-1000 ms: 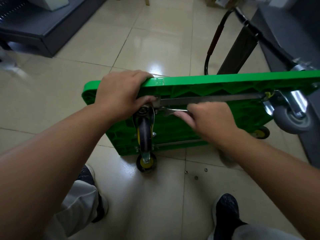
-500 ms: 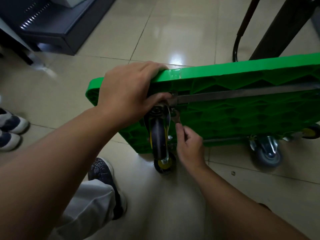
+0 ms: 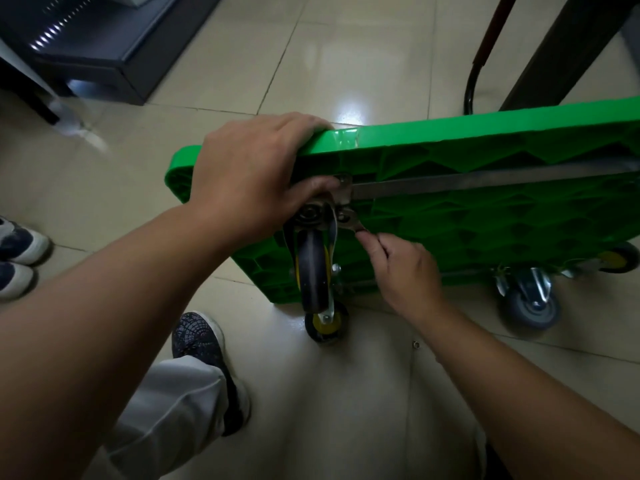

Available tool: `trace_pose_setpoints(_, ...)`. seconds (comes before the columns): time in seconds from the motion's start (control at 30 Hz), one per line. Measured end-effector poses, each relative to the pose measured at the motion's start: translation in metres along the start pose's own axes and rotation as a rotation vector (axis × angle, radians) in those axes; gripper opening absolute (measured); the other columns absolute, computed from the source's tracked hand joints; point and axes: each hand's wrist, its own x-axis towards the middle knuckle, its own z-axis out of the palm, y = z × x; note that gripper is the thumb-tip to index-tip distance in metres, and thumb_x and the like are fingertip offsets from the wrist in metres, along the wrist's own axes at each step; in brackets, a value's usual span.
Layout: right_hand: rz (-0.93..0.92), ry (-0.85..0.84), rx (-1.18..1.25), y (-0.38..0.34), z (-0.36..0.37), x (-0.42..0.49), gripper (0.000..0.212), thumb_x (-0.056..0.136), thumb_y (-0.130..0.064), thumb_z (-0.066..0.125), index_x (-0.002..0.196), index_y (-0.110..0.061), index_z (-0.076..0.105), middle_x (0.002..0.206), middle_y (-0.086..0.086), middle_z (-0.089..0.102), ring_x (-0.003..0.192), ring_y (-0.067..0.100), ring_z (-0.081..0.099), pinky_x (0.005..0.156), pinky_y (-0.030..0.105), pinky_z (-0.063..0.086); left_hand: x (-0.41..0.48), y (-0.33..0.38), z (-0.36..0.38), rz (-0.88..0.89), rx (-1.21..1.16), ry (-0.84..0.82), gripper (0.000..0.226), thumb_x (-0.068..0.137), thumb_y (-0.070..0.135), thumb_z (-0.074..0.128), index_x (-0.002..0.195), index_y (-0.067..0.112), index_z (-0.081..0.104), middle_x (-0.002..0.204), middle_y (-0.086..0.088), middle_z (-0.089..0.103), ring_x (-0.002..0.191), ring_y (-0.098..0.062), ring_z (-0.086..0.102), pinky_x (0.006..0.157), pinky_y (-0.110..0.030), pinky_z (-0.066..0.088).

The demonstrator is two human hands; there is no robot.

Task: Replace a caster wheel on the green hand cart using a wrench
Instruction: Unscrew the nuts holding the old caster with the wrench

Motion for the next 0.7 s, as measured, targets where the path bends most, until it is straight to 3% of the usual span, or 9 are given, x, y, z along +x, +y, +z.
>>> trace_pose_setpoints(0.17,-0.108,-0.208,-0.757,-0.054,-0.084,0.022,0.059,0.098,-0.066,0.026,0.065,-0.020,0.042,0.055,-0.002,0.041,0.050,0.023,0.044,0.050,0.028,0.030,-0.001,0.003,-0.002,-0.010,-0.005,-0.008,0.054,0.088,0.059,0.062,0.133,0.029,0.057,0.119,0.005,0.068,0.104,-0.026,0.064,0.074,-0.035,0.043)
trace_pose_setpoints(0.27,-0.194,-0.245,-0.940,-0.095,-0.103,0.033,0.050,0.104,-0.048,0.041,0.064,-0.020,0.035,0.058,-0.001,0.040,0.048,0.019,0.036,0.049,0.027,0.030,-0.002,0.004,-0.003,-0.008,-0.016,-0.008,0.053,0.089,0.058,0.064,0.132,0.028,0.058,0.118,0.004,0.069,0.103,-0.026,0.065,0.074,-0.035,0.043)
trace_pose_setpoints(0.37,-0.302,-0.246,-1.078,-0.118,-0.105,0.040,0.042,0.104,-0.031,0.051,0.066,-0.019,0.038,0.060,-0.003,0.043,0.050,0.018,0.040,0.050,0.029,0.028,-0.002,0.005,-0.004,-0.016,-0.016,-0.015,0.053,0.089,0.058,0.064,0.133,0.028,0.057,0.120,0.005,0.068,0.105,-0.025,0.064,0.075,-0.035,0.042)
trace_pose_setpoints(0.47,-0.362,-0.242,-1.111,-0.121,-0.111,0.039,0.044,0.105,-0.035,0.049,0.066,-0.019,0.039,0.059,-0.004,0.047,0.050,0.016,0.044,0.049,0.028,0.028,-0.002,0.005,-0.003,-0.018,-0.017,-0.023,0.056,0.088,0.060,0.061,0.134,0.029,0.056,0.121,0.006,0.068,0.106,-0.024,0.064,0.076,-0.035,0.041)
trace_pose_setpoints(0.57,-0.385,-0.185,-1.009,-0.095,-0.118,0.029,0.057,0.102,-0.058,0.033,0.061,-0.019,0.041,0.052,-0.004,0.044,0.044,0.014,0.042,0.046,0.025,0.031,-0.002,0.005,-0.004,-0.012,-0.015,-0.025,0.057,0.088,0.061,0.059,0.134,0.028,0.056,0.121,0.006,0.068,0.106,-0.024,0.064,0.077,-0.035,0.042)
trace_pose_setpoints(0.63,-0.324,-0.107,-0.849,-0.064,-0.115,0.017,0.065,0.097,-0.070,0.024,0.059,-0.021,0.044,0.047,-0.006,0.041,0.039,0.012,0.039,0.044,0.022,0.031,-0.002,0.004,-0.005,-0.007,-0.014,-0.021,0.055,0.089,0.061,0.059,0.134,0.028,0.056,0.120,0.007,0.068,0.105,-0.023,0.064,0.076,-0.035,0.042)
trace_pose_setpoints(0.7,-0.170,-0.069,-0.525,-0.028,-0.102,0.002,0.067,0.093,-0.073,0.025,0.058,-0.020,0.046,0.047,-0.005,0.042,0.040,0.013,0.041,0.044,0.024,0.037,-0.002,0.004,-0.004,-0.006,-0.013,-0.019,0.054,0.090,0.060,0.060,0.134,0.028,0.056,0.120,0.007,0.068,0.104,-0.022,0.064,0.074,-0.033,0.038)
